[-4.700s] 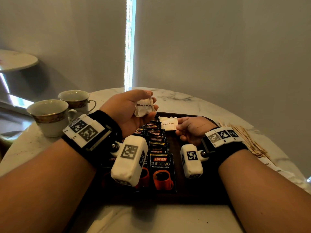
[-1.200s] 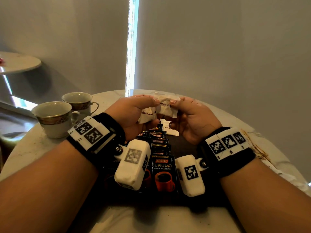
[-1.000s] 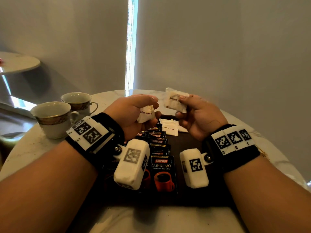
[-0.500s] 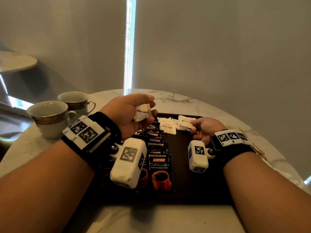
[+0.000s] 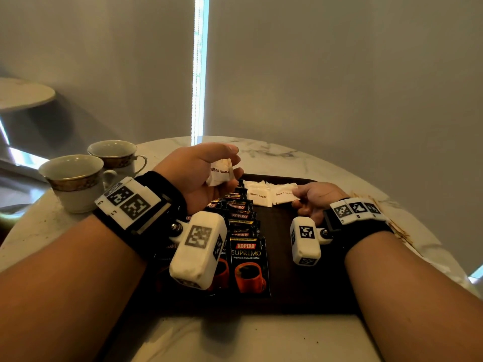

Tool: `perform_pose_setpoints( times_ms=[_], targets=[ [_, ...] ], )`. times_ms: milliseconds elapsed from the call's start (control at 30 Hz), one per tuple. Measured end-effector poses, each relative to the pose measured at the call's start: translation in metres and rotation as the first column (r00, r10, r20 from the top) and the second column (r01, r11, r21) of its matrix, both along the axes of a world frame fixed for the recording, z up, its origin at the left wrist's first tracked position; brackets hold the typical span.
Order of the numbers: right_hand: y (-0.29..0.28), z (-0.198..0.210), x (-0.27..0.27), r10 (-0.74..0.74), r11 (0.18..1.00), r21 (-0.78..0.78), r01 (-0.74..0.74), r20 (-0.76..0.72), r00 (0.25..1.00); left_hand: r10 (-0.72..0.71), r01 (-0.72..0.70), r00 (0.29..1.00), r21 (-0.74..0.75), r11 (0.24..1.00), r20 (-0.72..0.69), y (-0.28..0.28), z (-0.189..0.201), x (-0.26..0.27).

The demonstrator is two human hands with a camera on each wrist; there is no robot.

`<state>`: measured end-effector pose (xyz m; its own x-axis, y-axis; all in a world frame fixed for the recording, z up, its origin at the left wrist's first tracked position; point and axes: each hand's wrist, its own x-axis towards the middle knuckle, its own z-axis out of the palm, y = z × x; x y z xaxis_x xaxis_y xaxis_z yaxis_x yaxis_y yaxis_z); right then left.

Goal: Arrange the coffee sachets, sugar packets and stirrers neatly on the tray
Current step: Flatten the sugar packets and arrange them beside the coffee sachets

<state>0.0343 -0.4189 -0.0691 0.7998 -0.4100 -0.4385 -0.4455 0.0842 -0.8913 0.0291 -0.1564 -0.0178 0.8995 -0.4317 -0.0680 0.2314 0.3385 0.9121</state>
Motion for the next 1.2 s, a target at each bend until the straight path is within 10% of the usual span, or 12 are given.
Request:
perform_pose_setpoints(
  times_ms=[1200],
  targets=[
    [0.001, 0.002, -0.003, -0.116, 0.992, -0.048, 0.118, 0.030, 0.993, 0.010, -0.011, 0.999, -0.024, 1.000, -0.042, 0.001, 0.003, -0.005]
  ],
)
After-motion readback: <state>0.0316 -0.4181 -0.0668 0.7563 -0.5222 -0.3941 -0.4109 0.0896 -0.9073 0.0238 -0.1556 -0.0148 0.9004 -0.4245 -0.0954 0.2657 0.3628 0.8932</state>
